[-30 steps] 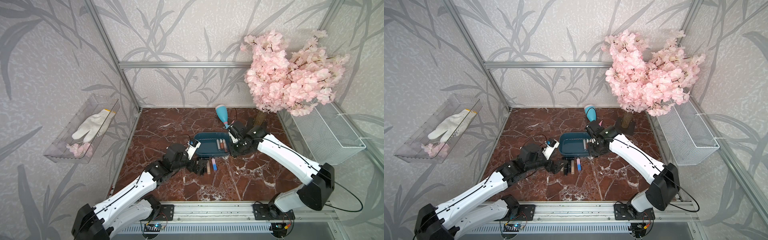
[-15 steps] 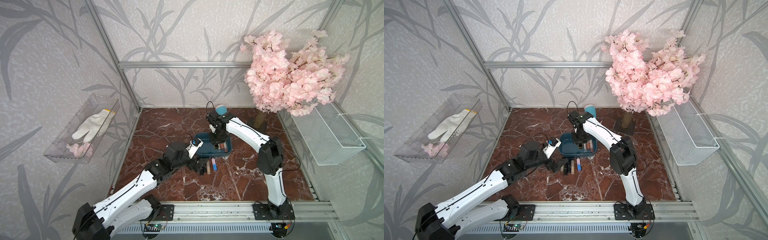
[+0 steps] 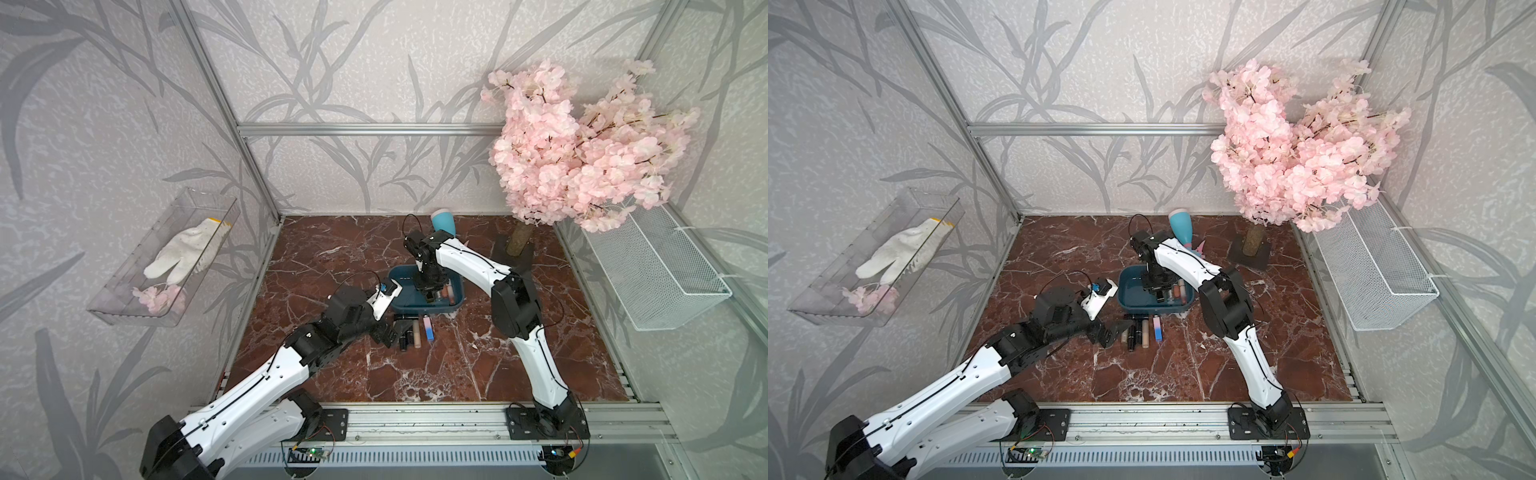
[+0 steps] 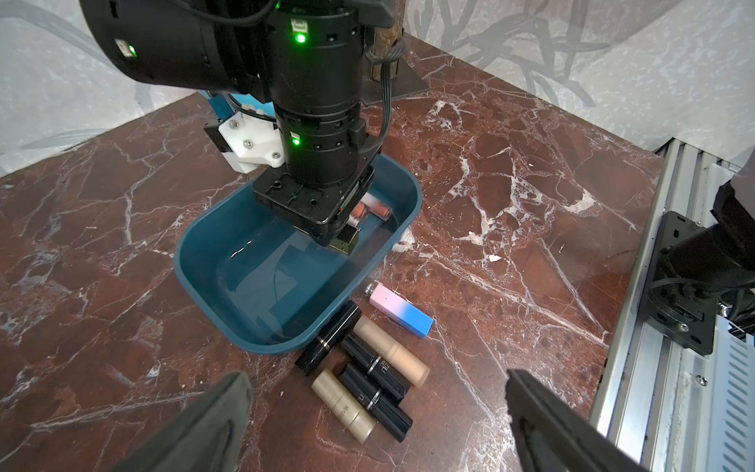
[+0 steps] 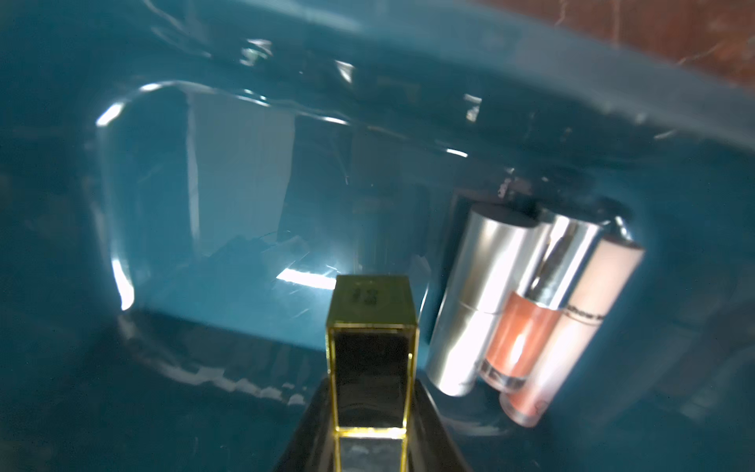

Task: Put the lipstick into the storage box
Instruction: Place the lipstick in the storage box.

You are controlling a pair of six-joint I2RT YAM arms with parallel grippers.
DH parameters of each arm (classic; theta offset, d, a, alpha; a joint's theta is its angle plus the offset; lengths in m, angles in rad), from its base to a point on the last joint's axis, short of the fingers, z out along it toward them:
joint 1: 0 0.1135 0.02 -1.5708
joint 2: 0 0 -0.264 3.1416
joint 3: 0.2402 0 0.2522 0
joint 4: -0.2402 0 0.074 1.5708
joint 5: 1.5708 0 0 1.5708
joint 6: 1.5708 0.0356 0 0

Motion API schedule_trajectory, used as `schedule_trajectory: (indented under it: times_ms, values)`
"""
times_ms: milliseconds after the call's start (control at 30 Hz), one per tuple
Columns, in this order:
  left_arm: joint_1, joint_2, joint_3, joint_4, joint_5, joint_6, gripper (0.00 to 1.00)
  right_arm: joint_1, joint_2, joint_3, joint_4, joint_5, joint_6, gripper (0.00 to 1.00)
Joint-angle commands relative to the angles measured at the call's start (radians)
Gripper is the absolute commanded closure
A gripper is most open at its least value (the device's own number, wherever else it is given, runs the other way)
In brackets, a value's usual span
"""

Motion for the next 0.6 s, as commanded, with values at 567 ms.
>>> schedule_trajectory:
  times_ms: [567]
  values:
    - [0.008,0.053,-0.005,-0.040,0.090,0.065,0.00,-0.032,0.060,0.023,0.002,0.055,0.072,0.81]
